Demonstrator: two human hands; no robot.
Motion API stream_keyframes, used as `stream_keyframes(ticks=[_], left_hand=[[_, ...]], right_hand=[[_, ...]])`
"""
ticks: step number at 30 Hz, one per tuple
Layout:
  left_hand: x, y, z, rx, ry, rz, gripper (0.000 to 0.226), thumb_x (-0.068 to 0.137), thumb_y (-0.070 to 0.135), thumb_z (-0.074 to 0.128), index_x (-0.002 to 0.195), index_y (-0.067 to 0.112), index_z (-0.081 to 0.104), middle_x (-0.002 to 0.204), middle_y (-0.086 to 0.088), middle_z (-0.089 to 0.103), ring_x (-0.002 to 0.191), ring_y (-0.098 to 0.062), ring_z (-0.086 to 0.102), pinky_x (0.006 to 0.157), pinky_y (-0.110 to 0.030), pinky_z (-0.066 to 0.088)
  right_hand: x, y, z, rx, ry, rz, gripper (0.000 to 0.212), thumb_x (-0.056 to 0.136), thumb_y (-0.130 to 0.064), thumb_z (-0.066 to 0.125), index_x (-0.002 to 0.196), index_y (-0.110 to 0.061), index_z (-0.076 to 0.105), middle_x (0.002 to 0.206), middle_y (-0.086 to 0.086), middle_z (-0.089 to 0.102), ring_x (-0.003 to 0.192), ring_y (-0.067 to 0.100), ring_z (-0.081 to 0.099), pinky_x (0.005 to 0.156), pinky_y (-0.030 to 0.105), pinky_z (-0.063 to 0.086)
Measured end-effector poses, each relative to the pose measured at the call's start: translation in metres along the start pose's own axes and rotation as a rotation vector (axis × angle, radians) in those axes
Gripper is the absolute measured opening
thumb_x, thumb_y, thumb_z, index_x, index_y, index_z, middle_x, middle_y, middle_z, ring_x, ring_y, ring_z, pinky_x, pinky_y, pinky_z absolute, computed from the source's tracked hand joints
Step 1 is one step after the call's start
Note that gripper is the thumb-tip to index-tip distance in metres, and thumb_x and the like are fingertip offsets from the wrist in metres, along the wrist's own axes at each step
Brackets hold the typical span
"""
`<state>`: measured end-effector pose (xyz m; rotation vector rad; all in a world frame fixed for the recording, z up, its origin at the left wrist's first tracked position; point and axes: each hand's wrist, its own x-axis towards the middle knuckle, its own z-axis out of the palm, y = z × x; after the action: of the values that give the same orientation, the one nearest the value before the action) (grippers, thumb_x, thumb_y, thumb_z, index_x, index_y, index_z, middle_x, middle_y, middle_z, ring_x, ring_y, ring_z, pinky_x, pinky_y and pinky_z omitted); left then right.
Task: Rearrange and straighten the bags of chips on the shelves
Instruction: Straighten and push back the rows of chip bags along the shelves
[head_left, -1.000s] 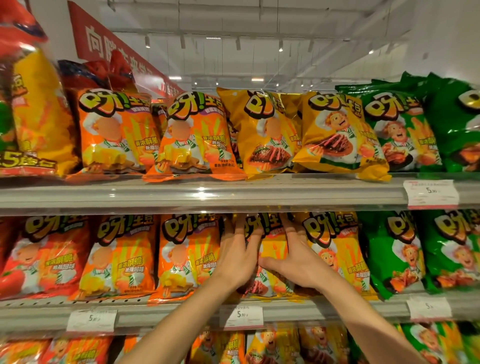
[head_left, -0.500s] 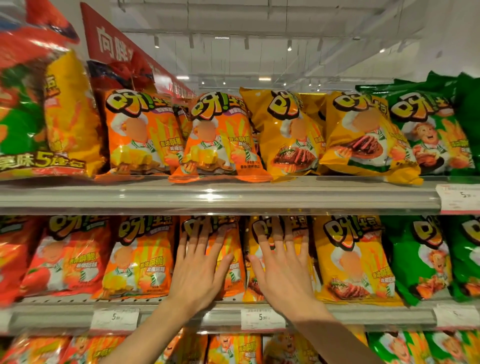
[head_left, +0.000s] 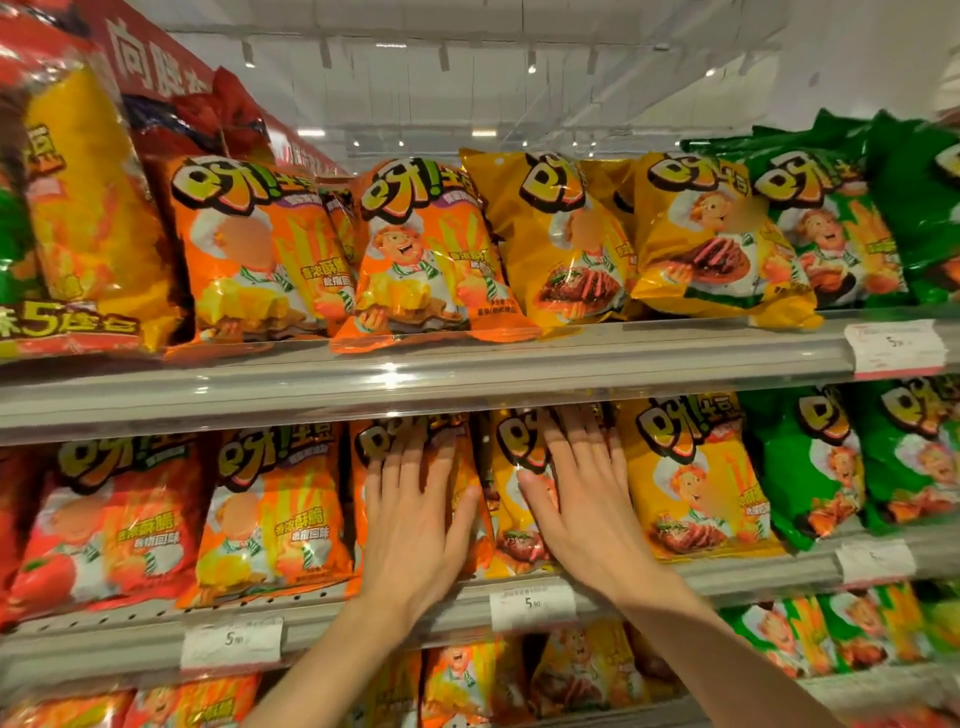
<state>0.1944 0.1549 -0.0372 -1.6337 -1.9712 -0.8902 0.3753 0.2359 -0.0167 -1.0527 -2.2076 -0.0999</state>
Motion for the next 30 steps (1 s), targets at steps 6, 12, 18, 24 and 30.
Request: stream_keyframes(ticks=[6,12,18,24,30], left_hand=[[0.010,0.081,0.007,-0.290,0.083,0.061,0.044,0.098,0.045,0.047,0.136,0.024,0.047,0.127,0.000,0.045,0.119,-0.020,0.047,0.098,-0.034,0.042],[0.025,0.173,0.043,-0.394,-0.014,0.023,0.048,0.099,0.046,0.049,0.144,0.036,0.037,0.131,0.004,0.038,0.123,-0.013,0.043,0.096,-0.018,0.030],[0.038,0.216,0.071,-0.365,-0.158,-0.168,0.054,0.099,0.052,0.042,0.147,0.035,0.024,0.140,-0.008,0.037,0.133,-0.030,0.039,0.106,-0.037,0.038],[0.053,0.232,0.089,-0.442,-0.173,-0.324,0.061,0.100,0.054,0.038,0.154,0.033,0.017,0.151,-0.012,0.025,0.140,-0.033,0.033,0.108,-0.033,0.032],[0.054,0.230,0.103,-0.547,-0.081,-0.347,0.063,0.098,0.056,0.040,0.154,0.038,0.016,0.155,-0.005,0.023,0.143,-0.025,0.028,0.105,-0.027,0.028]], right_hand=[[0.003,0.066,-0.048,0.192,0.188,0.181,0.053,0.098,-0.046,0.050,0.131,-0.005,0.046,0.124,0.017,0.050,0.121,0.035,0.043,0.102,0.047,0.040],[0.005,0.159,-0.091,0.137,-0.004,0.301,0.066,0.093,-0.040,0.061,0.139,0.002,0.041,0.135,0.027,0.043,0.129,0.043,0.039,0.107,0.049,0.037],[0.004,0.190,-0.099,0.124,-0.311,0.181,0.079,0.097,-0.049,0.049,0.155,-0.015,0.009,0.145,0.013,0.042,0.130,0.030,0.049,0.099,0.036,0.043],[0.013,0.201,-0.080,0.398,-0.386,0.204,0.086,0.093,-0.054,0.054,0.156,-0.030,0.001,0.153,0.009,0.035,0.137,0.029,0.042,0.108,0.040,0.040],[0.012,0.204,-0.069,0.723,-0.307,0.211,0.093,0.088,-0.044,0.068,0.154,-0.044,0.003,0.159,-0.009,0.021,0.144,0.012,0.028,0.106,0.024,0.027]])
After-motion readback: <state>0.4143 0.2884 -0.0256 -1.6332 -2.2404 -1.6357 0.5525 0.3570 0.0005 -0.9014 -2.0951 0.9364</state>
